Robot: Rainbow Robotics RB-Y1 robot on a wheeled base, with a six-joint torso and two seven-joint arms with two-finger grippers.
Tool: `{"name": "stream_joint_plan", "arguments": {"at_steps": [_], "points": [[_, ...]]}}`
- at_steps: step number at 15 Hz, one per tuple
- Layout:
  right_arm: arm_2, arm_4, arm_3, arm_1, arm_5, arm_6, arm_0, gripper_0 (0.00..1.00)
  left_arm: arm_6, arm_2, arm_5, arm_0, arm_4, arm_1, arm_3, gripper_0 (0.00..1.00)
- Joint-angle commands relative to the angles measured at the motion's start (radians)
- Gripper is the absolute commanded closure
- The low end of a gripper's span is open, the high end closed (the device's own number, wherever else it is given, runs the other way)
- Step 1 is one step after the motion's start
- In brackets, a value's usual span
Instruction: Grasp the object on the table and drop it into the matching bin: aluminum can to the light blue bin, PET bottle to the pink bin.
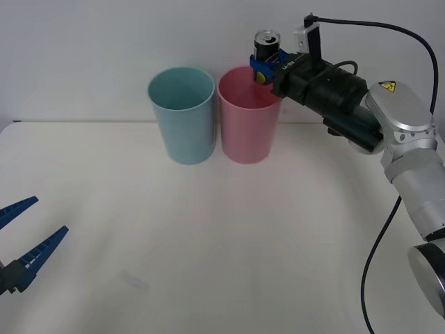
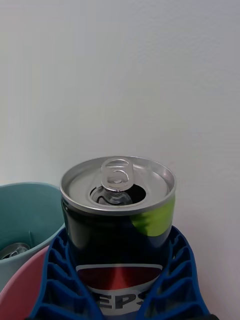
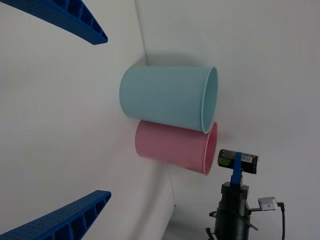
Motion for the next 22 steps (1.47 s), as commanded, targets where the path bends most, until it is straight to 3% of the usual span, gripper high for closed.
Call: {"name": "stream_joint_plan", "arguments": {"at_steps": [1, 14, 22], "points": [[0.001, 0.0, -0.001, 0.0, 0.001, 0.014, 0.0, 1.0, 0.0, 0.0, 0.0, 0.0, 0.0, 0.0, 0.0, 0.0], [0.001, 0.0, -0.009, 0.003, 0.0, 0.014, -0.008, 1.0, 0.0, 0.0, 0.0, 0.0, 0.0, 0.0, 0.0, 0.0], [0.034, 0.0, -0.009, 0.046, 0.006, -0.014, -0.052, 1.0, 0.0, 0.0, 0.0, 0.0, 0.0, 0.0, 0.0, 0.0]]}}
